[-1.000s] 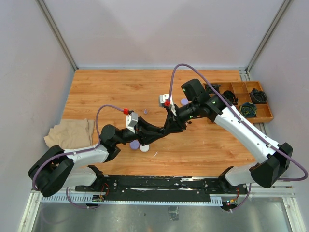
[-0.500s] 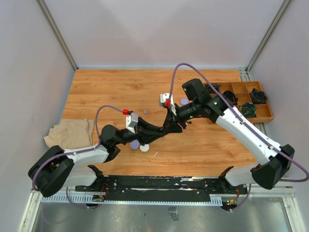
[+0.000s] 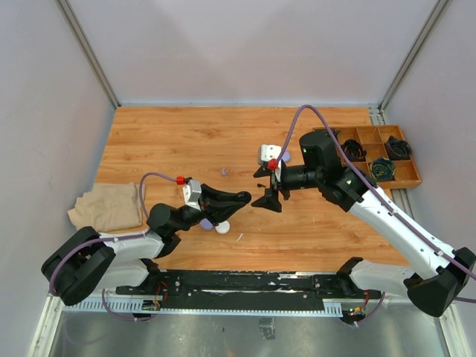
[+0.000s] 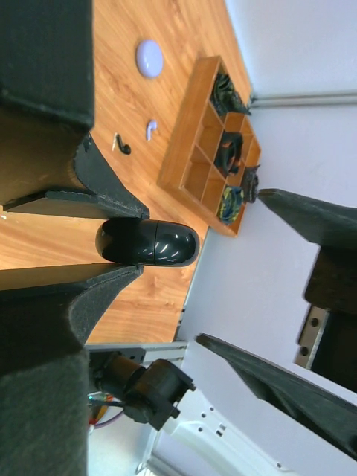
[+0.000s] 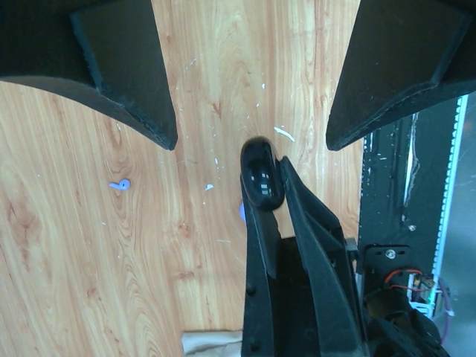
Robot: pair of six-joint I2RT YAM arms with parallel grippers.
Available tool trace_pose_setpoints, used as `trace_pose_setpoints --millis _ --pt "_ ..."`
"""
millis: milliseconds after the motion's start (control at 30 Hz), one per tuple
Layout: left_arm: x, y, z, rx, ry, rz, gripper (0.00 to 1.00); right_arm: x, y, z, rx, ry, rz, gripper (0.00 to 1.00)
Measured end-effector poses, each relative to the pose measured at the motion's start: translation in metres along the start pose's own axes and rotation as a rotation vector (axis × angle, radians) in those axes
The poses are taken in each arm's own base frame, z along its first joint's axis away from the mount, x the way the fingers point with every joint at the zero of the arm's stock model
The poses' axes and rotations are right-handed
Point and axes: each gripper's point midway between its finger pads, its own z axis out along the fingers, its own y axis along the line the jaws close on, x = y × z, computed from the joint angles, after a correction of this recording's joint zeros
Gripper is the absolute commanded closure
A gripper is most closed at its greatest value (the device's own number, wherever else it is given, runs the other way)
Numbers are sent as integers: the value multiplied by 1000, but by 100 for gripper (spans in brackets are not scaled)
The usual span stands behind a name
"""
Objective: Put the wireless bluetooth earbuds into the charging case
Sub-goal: Open the charging case.
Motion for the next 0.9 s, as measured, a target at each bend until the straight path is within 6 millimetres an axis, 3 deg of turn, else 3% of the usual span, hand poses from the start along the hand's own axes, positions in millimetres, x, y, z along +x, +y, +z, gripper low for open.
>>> trace_pose_setpoints --millis 200,333,667,900 --pt "-13 2 -6 -27 -74 44 100 8 -7 11 60 -33 -27 11" --pt "-16 2 -12 -40 -102 69 100 2 -12 16 98 -78 -67 9" --pt "8 6 -28 -63 -40 111 100 -10 -14 26 132 -142 -132 5" --pt "12 3 -30 -44 -25 145 100 -8 -7 41 99 -130 -163 1"
